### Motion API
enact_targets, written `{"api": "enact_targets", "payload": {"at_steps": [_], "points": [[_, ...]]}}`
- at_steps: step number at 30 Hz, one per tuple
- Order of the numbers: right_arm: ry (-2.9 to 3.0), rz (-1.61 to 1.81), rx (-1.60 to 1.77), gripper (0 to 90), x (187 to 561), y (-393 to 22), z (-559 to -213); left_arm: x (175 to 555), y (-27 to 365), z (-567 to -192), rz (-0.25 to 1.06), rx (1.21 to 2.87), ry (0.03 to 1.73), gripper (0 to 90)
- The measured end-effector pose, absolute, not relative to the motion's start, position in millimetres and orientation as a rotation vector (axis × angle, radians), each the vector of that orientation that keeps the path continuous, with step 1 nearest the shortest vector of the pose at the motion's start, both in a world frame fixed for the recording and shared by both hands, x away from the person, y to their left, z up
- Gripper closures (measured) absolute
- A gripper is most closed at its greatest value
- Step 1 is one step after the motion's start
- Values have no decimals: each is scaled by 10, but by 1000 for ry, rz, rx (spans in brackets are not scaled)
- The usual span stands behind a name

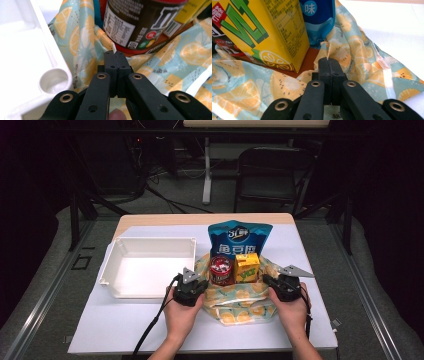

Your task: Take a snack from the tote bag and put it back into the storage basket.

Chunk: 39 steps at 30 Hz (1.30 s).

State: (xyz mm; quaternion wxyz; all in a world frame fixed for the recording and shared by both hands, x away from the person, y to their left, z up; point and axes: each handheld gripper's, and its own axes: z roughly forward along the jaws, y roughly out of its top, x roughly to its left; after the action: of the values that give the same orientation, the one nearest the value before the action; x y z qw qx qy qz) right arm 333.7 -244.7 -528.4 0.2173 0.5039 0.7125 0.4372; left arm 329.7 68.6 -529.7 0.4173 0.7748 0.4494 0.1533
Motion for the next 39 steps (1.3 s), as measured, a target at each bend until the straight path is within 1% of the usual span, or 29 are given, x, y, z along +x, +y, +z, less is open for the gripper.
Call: {"api": "enact_targets", "payload": {"at_steps": [2,8,14,18,21,23,26,27,28,30,32,36,39], "points": [[1973,1183,1396,900,3330,-2465,-5277,3289,703,-5316,387,1927,1157,900],[1967,1156,1442,900,3335,-2543,-5334,3271,718,-5463,395,1947,1216,900],[2022,1080,1479,900,3369,-2565,-5444,3287,658,-5630,391,2020,1232,900],[2079,1016,1514,900,3446,-2577,-5572,3320,611,-5597,412,2084,1210,900],[2060,1047,1566,900,3497,-2607,-5626,3317,663,-5634,378,2034,1205,900],[2104,972,1529,900,3493,-2626,-5592,3306,675,-5641,380,2022,1204,900],[2088,1030,1512,900,3451,-2625,-5607,3288,679,-5649,400,2030,1180,900],[2077,1070,1496,886,3428,-2634,-5601,3281,683,-5654,399,2022,1177,900],[2076,1086,1471,848,3395,-2657,-5569,3276,691,-5655,393,2021,1171,897],[2032,1161,1429,794,3329,-2685,-5501,3261,710,-5650,398,2011,1170,874],[2003,1200,1394,736,3265,-2721,-5388,3241,717,-5638,411,1989,1157,806],[1934,1279,1335,661,3198,-2741,-5174,3176,773,-5579,374,1948,1133,675],[1909,1309,1295,630,3181,-2725,-5037,3106,819,-5499,378,1916,1099,636]]}}
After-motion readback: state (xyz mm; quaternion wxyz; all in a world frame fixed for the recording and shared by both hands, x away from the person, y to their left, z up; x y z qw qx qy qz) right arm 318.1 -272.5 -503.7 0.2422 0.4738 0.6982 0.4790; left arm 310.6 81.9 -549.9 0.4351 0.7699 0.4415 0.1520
